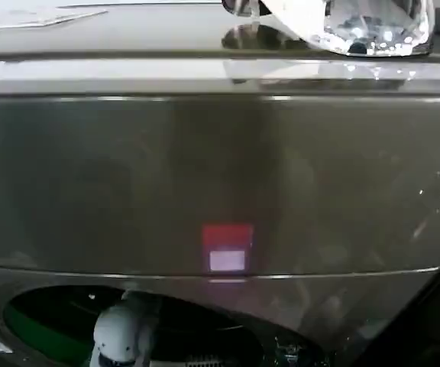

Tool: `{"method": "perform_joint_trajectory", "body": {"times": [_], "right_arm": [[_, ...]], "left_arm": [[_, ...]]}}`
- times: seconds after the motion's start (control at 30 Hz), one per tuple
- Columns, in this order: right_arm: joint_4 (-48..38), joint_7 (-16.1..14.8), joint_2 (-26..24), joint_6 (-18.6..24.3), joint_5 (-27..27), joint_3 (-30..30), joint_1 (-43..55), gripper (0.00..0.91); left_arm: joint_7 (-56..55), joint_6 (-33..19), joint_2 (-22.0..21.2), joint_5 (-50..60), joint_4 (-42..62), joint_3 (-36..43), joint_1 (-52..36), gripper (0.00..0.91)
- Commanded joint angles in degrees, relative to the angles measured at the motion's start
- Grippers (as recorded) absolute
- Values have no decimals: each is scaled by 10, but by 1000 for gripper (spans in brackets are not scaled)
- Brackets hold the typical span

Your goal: Grasp the clothes from the dryer.

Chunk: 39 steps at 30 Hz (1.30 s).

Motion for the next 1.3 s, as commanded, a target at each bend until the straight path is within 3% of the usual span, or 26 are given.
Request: {"method": "perform_joint_trajectory", "body": {"times": [0.03, 0.3, 0.63, 1.03, 1.3], "right_arm": [[0, 0, 0, 2, 1, 1, 0, 907], [0, 0, -1, 4, 1, 2, -3, 907], [2, 0, 1, 5, 1, 3, -1, 907], [4, 0, 1, 9, 3, 2, -4, 907], [3, 0, -1, 12, 5, 3, -8, 907]], "left_arm": [[-23, 10, -2, -6, 129, 3, -120, 907], [-34, -24, -12, -22, 261, -5, -235, 907], [-50, -10, -30, -19, 346, -5, -301, 907], [-32, -90, -34, -5, 482, -7, -380, 907], [-36, -93, -44, 8, 555, -9, -428, 907]]}}
